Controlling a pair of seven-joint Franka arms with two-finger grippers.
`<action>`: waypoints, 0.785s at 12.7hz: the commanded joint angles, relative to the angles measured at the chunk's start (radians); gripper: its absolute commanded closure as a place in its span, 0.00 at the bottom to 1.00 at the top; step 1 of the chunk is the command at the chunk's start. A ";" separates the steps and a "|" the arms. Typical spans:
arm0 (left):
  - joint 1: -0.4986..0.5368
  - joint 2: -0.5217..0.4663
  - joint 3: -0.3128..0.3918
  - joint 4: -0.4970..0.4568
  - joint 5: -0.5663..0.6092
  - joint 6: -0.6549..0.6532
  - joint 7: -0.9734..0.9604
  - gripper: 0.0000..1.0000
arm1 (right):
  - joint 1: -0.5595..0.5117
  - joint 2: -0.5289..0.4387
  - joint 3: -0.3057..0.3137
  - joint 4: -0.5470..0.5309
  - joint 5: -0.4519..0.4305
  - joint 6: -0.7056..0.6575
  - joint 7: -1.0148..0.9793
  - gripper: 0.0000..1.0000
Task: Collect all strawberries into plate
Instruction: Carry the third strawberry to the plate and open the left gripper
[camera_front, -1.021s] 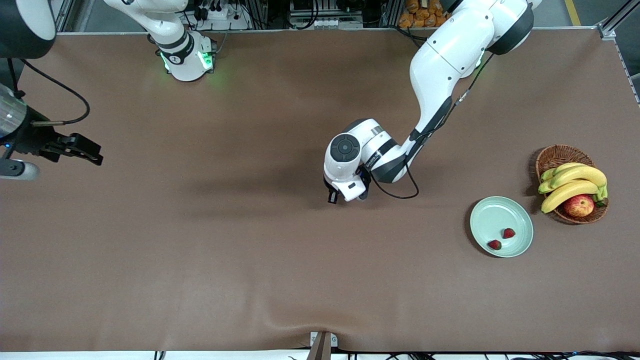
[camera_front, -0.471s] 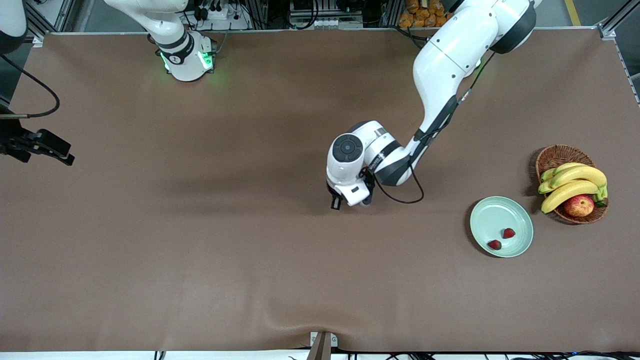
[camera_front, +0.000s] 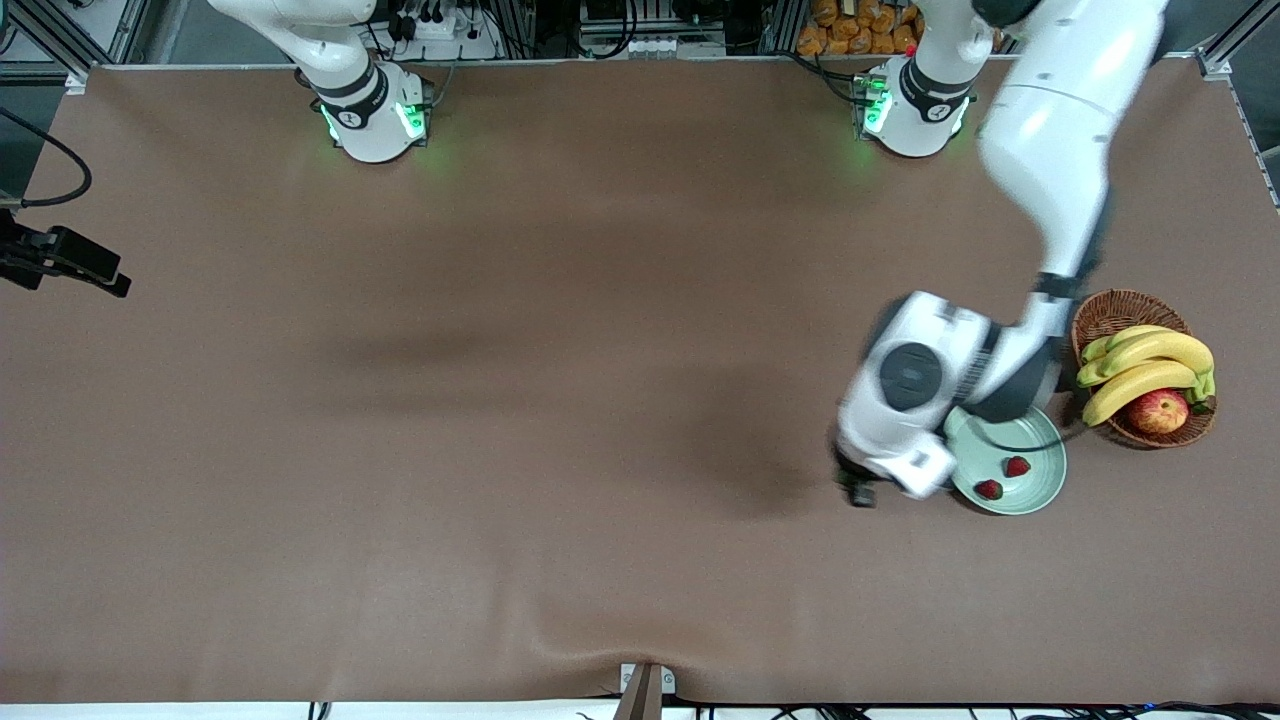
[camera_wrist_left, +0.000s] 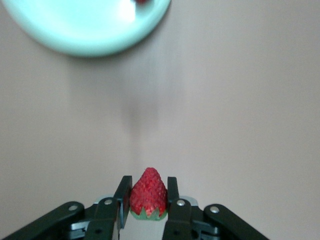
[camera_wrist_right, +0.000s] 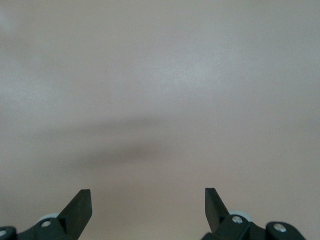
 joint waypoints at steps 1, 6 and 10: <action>0.114 -0.066 -0.016 -0.134 0.020 0.003 0.096 1.00 | 0.045 -0.003 -0.039 0.010 0.008 -0.016 -0.001 0.00; 0.259 -0.095 -0.025 -0.247 0.034 0.095 0.252 1.00 | 0.108 0.004 -0.119 0.029 0.010 -0.010 -0.004 0.00; 0.279 -0.112 -0.025 -0.294 0.034 0.108 0.334 0.00 | 0.109 0.002 -0.119 0.043 0.000 -0.006 -0.004 0.00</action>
